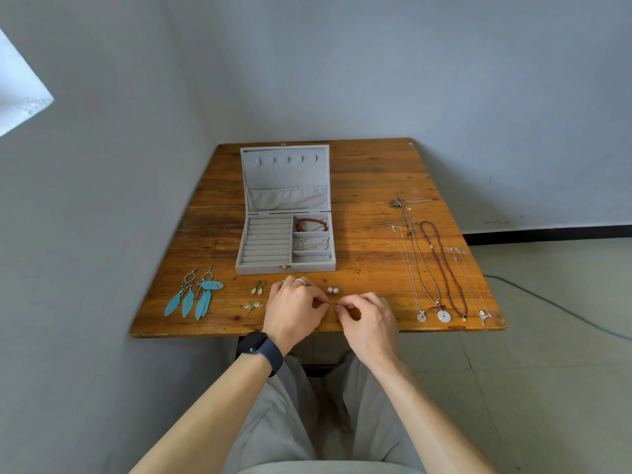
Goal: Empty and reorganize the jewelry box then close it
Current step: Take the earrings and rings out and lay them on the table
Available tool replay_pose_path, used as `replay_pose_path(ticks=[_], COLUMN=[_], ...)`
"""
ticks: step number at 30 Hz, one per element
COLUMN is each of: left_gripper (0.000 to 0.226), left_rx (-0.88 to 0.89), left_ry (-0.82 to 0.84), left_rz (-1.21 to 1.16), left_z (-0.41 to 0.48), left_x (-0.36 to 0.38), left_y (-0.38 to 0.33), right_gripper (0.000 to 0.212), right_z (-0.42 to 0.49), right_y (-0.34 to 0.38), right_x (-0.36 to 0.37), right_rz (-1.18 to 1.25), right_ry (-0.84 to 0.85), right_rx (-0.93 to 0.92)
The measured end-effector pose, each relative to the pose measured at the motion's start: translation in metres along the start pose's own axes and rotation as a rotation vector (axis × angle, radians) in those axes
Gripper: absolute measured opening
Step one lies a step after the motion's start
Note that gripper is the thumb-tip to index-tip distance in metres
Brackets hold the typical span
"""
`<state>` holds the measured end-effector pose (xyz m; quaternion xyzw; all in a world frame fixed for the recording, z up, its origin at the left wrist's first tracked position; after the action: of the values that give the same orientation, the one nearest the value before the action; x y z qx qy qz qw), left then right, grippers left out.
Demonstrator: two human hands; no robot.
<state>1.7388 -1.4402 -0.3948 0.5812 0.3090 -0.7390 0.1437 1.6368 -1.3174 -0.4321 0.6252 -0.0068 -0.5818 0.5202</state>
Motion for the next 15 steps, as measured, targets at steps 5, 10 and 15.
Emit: replay_pose_path(ticks=[5, 10, 15], left_gripper=[0.018, 0.02, 0.02], left_rx=[0.024, 0.04, 0.043], left_ry=[0.015, 0.015, 0.003], left_rz=[-0.001, 0.0, -0.022], left_z=[-0.0006, -0.0015, -0.0035], left_x=[0.0021, 0.0016, 0.001], left_y=[0.0005, 0.001, 0.0023], right_gripper=[0.009, 0.011, 0.013], right_z=[-0.0031, -0.0043, -0.0049], right_y=[0.0009, 0.001, 0.0006], right_x=[0.0007, -0.0015, -0.0034], right_rz=[-0.001, 0.026, 0.045], right_ry=[-0.024, -0.029, -0.027], right_rx=[-0.01, -0.012, -0.018])
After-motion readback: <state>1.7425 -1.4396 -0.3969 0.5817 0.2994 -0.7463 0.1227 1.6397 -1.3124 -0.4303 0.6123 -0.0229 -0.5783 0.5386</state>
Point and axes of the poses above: each hand's wrist, its own z-axis towards the middle knuckle, its own x-axis out of the palm, y = z × x, the point moved 2 cm from there along z, towards the middle knuckle
